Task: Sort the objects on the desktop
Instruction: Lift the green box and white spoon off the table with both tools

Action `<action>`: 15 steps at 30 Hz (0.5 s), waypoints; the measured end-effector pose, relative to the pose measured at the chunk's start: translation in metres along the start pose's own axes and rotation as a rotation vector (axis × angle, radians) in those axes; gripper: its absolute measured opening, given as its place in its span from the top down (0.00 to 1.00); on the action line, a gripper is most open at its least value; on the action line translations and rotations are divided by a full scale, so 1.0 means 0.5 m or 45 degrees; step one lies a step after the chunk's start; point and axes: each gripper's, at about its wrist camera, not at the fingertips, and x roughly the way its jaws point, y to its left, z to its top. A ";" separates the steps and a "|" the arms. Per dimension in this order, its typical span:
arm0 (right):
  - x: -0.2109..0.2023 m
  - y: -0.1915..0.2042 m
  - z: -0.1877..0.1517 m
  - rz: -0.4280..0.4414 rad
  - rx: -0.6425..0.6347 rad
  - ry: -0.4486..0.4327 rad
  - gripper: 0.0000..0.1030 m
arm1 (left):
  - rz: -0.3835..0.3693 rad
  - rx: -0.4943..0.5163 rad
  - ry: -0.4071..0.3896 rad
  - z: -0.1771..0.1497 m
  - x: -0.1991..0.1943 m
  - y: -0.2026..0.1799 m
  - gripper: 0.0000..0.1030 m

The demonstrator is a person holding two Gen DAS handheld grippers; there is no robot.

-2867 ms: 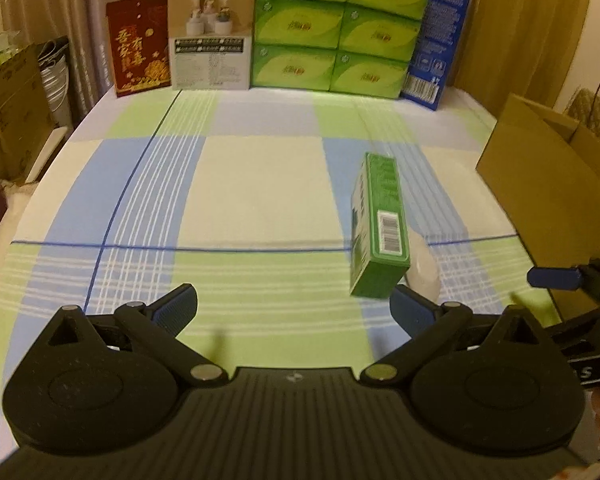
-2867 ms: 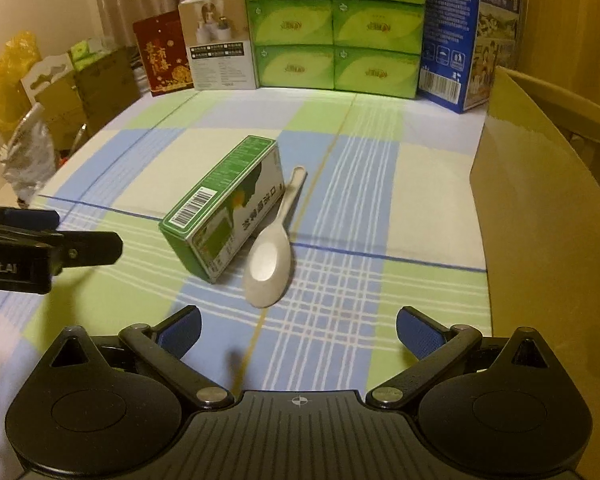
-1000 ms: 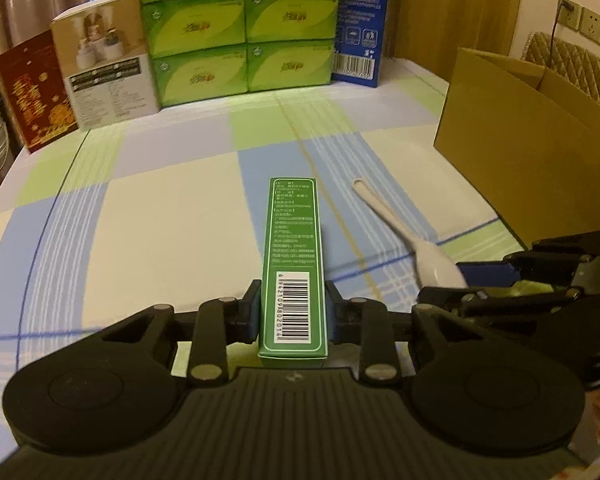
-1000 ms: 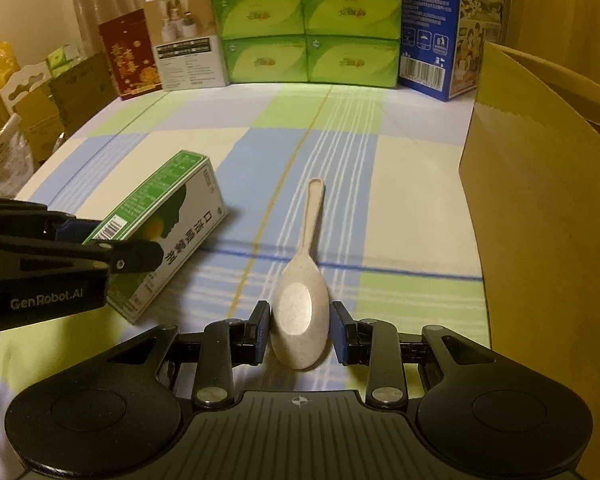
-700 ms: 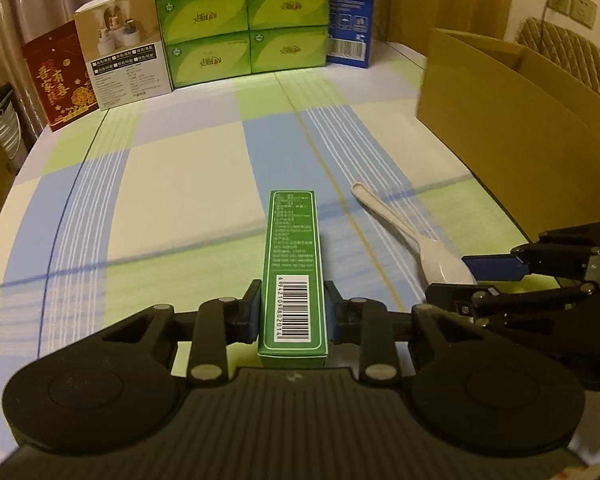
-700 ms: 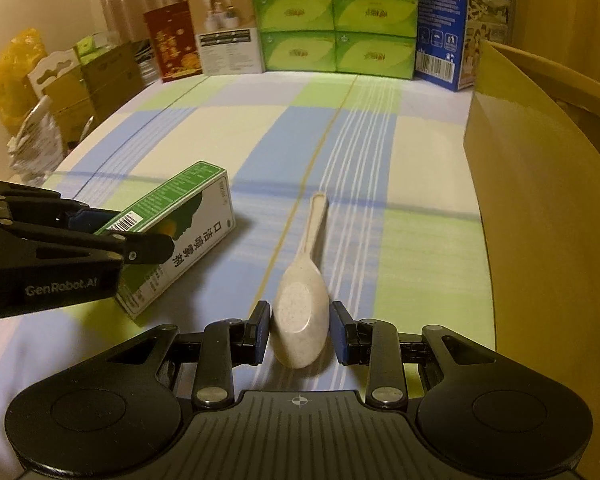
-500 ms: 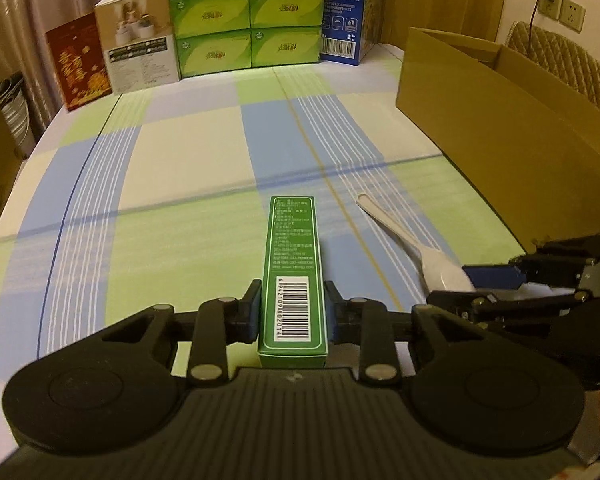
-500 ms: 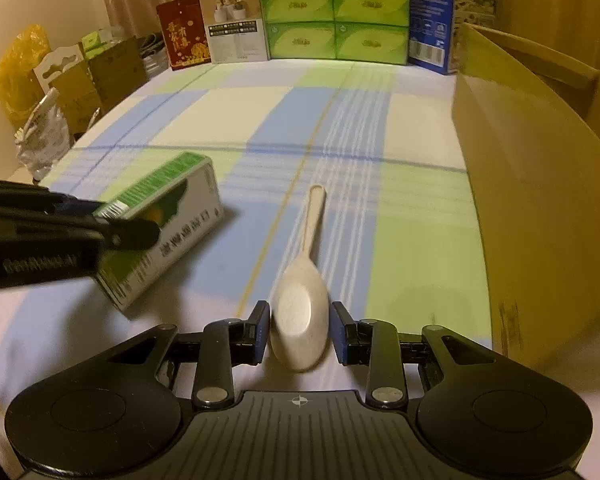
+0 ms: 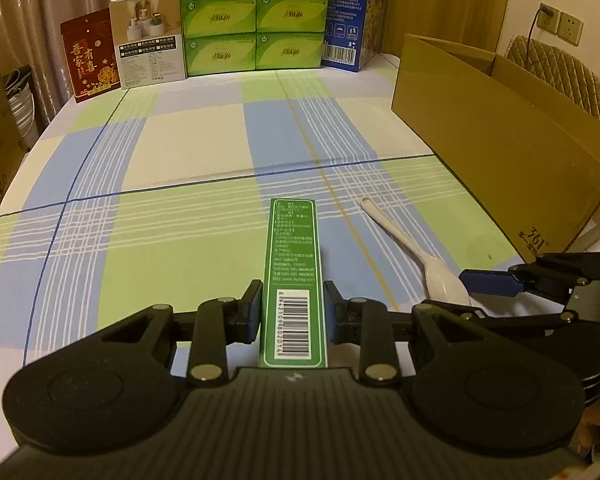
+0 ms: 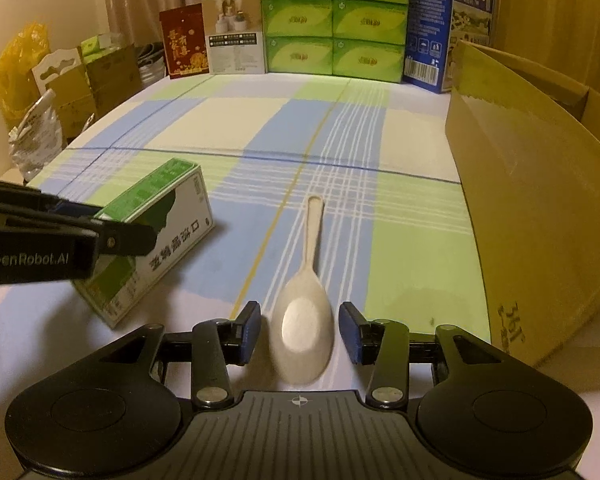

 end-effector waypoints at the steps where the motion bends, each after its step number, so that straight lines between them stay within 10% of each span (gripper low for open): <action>1: 0.004 -0.001 0.005 0.000 0.006 -0.004 0.60 | 0.000 -0.003 0.000 -0.001 0.001 0.000 0.75; 15: 0.009 -0.002 0.009 -0.018 -0.001 0.011 0.60 | 0.004 -0.009 0.031 0.010 0.027 -0.001 0.74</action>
